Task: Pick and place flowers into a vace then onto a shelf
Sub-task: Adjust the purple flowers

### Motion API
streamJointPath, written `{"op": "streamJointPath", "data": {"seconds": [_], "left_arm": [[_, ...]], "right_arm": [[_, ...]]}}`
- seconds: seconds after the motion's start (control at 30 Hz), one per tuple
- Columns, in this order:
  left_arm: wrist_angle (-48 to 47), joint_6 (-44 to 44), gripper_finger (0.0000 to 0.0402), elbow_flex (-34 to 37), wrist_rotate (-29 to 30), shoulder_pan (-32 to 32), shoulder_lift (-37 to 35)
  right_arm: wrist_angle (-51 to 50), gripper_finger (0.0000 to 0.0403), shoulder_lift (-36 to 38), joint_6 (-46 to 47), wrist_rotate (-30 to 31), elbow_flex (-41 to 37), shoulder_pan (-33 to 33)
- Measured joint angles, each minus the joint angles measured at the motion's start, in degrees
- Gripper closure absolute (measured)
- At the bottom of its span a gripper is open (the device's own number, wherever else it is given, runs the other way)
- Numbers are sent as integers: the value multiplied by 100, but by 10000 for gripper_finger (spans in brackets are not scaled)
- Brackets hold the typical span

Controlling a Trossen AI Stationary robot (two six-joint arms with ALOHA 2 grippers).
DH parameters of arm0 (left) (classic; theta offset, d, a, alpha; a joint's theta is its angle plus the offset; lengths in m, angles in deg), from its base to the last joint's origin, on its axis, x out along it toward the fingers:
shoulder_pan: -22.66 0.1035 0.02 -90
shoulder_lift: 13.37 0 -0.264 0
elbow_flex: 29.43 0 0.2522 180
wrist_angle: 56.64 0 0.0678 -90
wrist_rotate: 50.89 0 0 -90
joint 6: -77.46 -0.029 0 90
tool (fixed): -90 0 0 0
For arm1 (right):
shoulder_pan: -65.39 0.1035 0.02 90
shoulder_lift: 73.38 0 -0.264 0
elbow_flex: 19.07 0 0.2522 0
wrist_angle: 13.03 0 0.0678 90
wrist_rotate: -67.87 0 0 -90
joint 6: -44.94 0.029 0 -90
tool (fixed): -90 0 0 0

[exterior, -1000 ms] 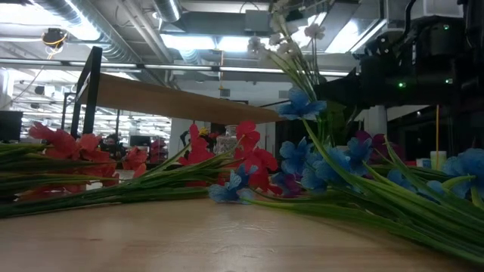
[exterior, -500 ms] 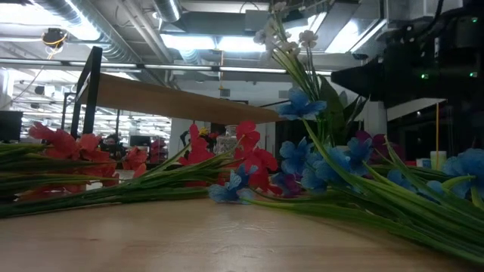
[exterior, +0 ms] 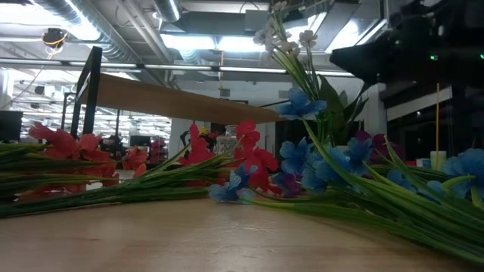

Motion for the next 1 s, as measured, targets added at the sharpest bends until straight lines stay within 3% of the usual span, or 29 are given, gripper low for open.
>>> {"op": "streamJointPath", "data": {"seconds": [0.17, 0.43, 0.57, 0.77, 1.0], "left_arm": [[0, 0, 398, 0, 2, 2, 0], [2, -2, 398, 0, 4, 2, 0], [2, -2, 398, 0, 42, 6, 0], [2, -2, 398, 0, 44, 6, 0], [2, 0, 398, 0, 34, 6, 0]], "right_arm": [[-2101, 293, 384, -86, 154, 827, 328], [-4485, 329, 1359, -242, 155, 2101, 1297], [-6082, 349, 1611, 100, 257, 2753, 1695], [-8564, 397, 1285, 1027, 1464, 3808, 2313], [-10134, 399, 440, 1937, 1731, 4882, 2934]]}}
